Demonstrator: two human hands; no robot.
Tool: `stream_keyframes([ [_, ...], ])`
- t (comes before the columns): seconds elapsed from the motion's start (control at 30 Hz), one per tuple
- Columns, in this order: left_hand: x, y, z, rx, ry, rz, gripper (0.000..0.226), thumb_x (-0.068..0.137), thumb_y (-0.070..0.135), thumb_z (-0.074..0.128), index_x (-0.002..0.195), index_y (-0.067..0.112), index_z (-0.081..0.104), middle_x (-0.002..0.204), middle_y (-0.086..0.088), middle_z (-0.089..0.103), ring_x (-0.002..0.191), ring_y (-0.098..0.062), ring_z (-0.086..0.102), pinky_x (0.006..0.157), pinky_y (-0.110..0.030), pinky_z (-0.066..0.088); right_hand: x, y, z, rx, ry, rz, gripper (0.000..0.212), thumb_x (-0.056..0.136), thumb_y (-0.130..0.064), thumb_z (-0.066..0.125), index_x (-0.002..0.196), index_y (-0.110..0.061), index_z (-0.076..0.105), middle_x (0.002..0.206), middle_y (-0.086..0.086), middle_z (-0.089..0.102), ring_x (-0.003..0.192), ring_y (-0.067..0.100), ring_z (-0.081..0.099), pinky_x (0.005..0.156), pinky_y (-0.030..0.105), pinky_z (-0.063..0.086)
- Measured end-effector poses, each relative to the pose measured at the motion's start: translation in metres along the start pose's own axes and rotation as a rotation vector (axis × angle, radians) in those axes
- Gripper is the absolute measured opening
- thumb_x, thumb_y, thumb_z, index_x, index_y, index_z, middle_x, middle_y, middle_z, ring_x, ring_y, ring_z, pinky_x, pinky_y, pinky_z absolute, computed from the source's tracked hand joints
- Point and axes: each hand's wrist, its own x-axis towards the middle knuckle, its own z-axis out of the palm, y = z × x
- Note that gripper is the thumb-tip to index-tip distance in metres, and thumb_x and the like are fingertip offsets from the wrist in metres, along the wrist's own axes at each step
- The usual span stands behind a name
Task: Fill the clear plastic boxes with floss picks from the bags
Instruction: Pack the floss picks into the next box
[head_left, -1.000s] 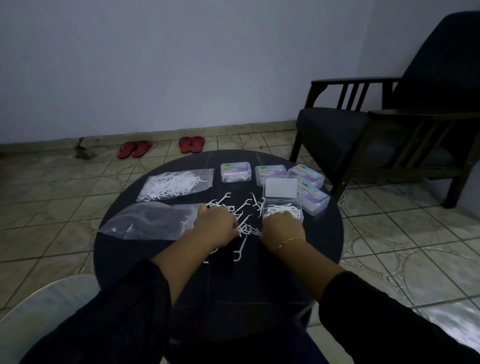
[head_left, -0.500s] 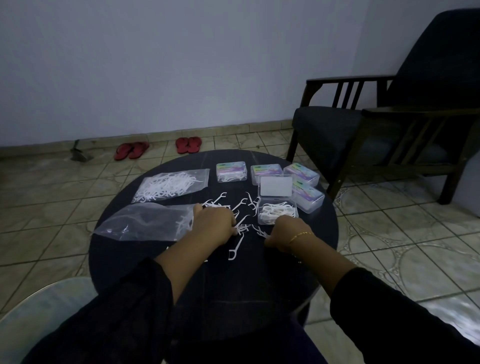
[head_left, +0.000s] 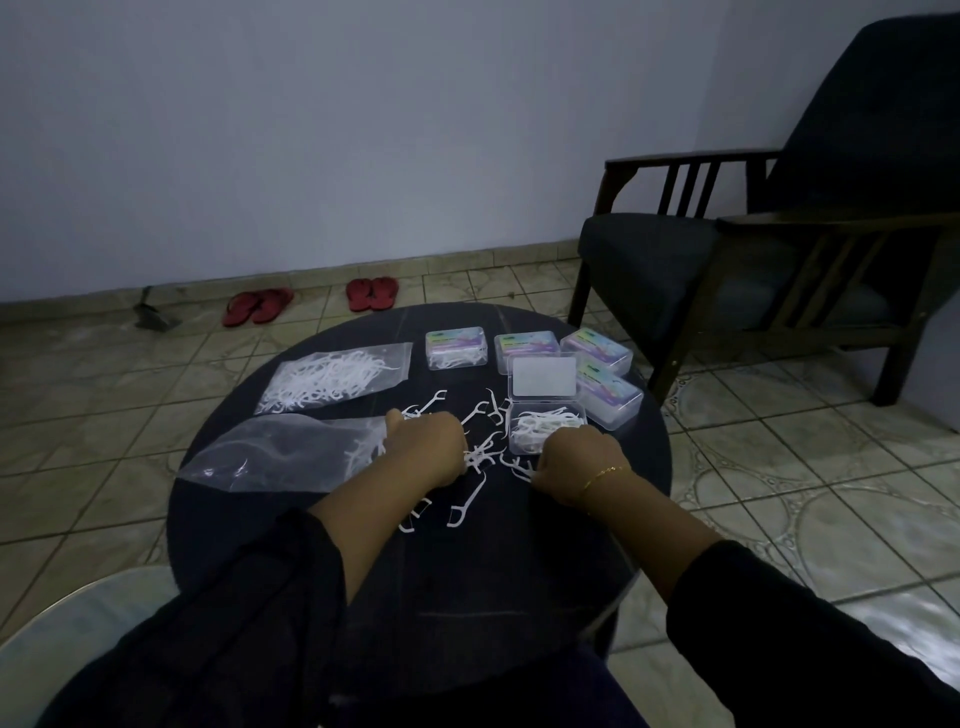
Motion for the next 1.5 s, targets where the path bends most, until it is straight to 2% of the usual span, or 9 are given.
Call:
stream_keyframes([
  [0.1, 0.001, 0.001, 0.000, 0.002, 0.008, 0.001, 0.018, 0.092, 0.038, 0.055, 0.104, 0.034, 0.067, 0.105, 0.011, 0.066, 0.104, -0.015, 0.058, 0.099, -0.042, 0.019, -0.005, -0.004, -0.002, -0.056, 0.050, -0.028, 0.032, 0.089, -0.036, 0.056, 0.114, -0.017, 0.063, 0.121, 0.006, 0.060, 0.115, 0.025, 0.052, 0.093, 0.032, 0.040],
  [0.23, -0.004, 0.000, -0.001, -0.057, 0.121, 0.060, 0.016, 0.092, 0.030, 0.056, 0.088, 0.030, 0.071, 0.098, 0.009, 0.068, 0.100, -0.017, 0.060, 0.098, -0.040, 0.022, -0.006, -0.008, -0.004, -0.081, 0.029, -0.017, 0.030, 0.090, -0.029, 0.056, 0.118, -0.017, 0.059, 0.123, 0.007, 0.058, 0.116, 0.026, 0.051, 0.095, 0.035, 0.040],
  [0.33, -0.009, -0.001, -0.004, -0.131, 0.213, 0.089, 0.014, 0.091, 0.030, 0.059, 0.085, 0.027, 0.071, 0.105, 0.007, 0.069, 0.100, -0.018, 0.060, 0.096, -0.037, 0.025, -0.004, -0.009, -0.003, -0.056, -0.037, 0.014, 0.037, 0.086, -0.036, 0.061, 0.118, -0.017, 0.058, 0.121, 0.005, 0.059, 0.115, 0.025, 0.053, 0.095, 0.035, 0.041],
  [0.47, -0.015, -0.001, -0.009, -0.252, 0.251, 0.135, 0.010, 0.092, 0.027, 0.057, 0.084, 0.032, 0.058, 0.090, 0.005, 0.061, 0.105, -0.021, 0.058, 0.091, -0.034, 0.027, 0.000, -0.005, 0.002, -0.012, -0.113, 0.064, 0.047, 0.082, -0.045, 0.064, 0.117, -0.014, 0.058, 0.119, 0.008, 0.060, 0.111, 0.027, 0.054, 0.093, 0.035, 0.042],
  [0.63, -0.017, -0.002, -0.006, -0.574, 0.285, 0.124, 0.023, 0.092, 0.027, 0.059, 0.114, 0.025, 0.068, 0.112, 0.002, 0.068, 0.106, -0.018, 0.060, 0.100, -0.035, 0.040, 0.003, 0.001, 0.004, 0.002, -0.098, 0.049, 0.042, 0.079, -0.045, 0.066, 0.108, -0.015, 0.063, 0.111, 0.006, 0.063, 0.105, 0.025, 0.057, 0.088, 0.033, 0.045],
  [0.9, -0.016, -0.003, -0.010, -0.743, 0.321, 0.158, 0.013, 0.092, 0.024, 0.059, 0.103, 0.025, 0.068, 0.093, 0.003, 0.067, 0.081, -0.014, 0.062, 0.079, -0.031, 0.050, 0.018, 0.013, -0.026, -0.085, 0.071, -0.064, 0.029, 0.087, -0.042, 0.059, 0.096, -0.017, 0.069, 0.096, 0.004, 0.064, 0.095, 0.020, 0.057, 0.090, 0.038, 0.049],
  [1.03, -0.015, -0.004, -0.013, -0.783, 0.317, 0.166, 0.020, 0.091, 0.025, 0.062, 0.109, 0.026, 0.070, 0.094, 0.002, 0.069, 0.087, -0.015, 0.064, 0.089, -0.034, 0.049, 0.025, 0.015, -0.045, -0.198, 0.180, -0.111, 0.028, 0.091, -0.039, 0.050, 0.100, -0.019, 0.068, 0.104, 0.005, 0.061, 0.106, 0.023, 0.050, 0.093, 0.039, 0.043],
  [1.2, -0.010, -0.005, -0.013, -0.901, 0.326, 0.146, 0.038, 0.089, 0.025, 0.066, 0.126, 0.026, 0.060, 0.109, -0.004, 0.070, 0.098, -0.014, 0.065, 0.094, -0.031, 0.048, 0.036, 0.012, -0.049, -0.249, 0.137, -0.137, 0.033, 0.095, -0.041, 0.047, 0.117, -0.024, 0.065, 0.124, 0.005, 0.055, 0.123, 0.026, 0.039, 0.100, 0.044, 0.034],
  [1.5, 0.004, 0.011, -0.026, -0.828, 0.403, 0.238, 0.040, 0.092, 0.027, 0.062, 0.131, 0.026, 0.055, 0.113, -0.003, 0.069, 0.114, -0.020, 0.057, 0.105, -0.043, 0.037, 0.037, 0.039, -0.037, -0.022, 0.212, -0.021, 0.033, 0.094, -0.041, 0.050, 0.122, -0.029, 0.062, 0.119, 0.002, 0.060, 0.113, 0.022, 0.048, 0.093, 0.038, 0.042],
])
